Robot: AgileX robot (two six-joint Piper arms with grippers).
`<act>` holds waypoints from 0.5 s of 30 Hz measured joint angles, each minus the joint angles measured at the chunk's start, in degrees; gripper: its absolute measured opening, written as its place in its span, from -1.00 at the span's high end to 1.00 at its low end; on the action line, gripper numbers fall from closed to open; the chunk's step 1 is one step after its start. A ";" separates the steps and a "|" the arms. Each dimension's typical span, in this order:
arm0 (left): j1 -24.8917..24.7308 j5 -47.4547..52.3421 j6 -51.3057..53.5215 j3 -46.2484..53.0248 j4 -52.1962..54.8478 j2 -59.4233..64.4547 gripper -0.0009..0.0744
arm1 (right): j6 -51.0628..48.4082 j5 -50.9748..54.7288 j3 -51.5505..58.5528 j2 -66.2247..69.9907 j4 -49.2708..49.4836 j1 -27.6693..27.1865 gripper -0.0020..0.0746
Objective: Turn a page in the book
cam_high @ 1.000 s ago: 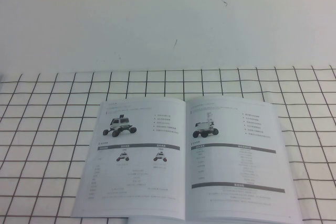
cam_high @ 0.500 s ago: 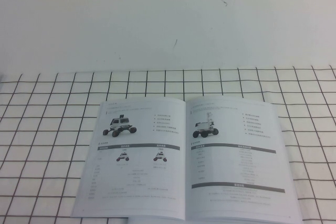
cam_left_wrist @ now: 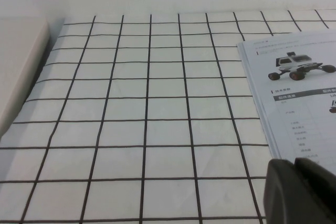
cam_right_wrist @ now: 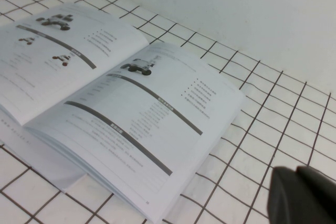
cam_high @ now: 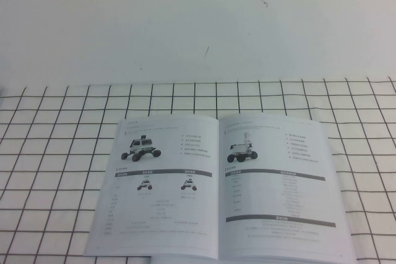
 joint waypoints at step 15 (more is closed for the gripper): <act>0.00 0.33 0.00 -0.10 0.26 0.00 0.98 | 0.00 0.00 0.00 0.00 0.00 0.00 0.95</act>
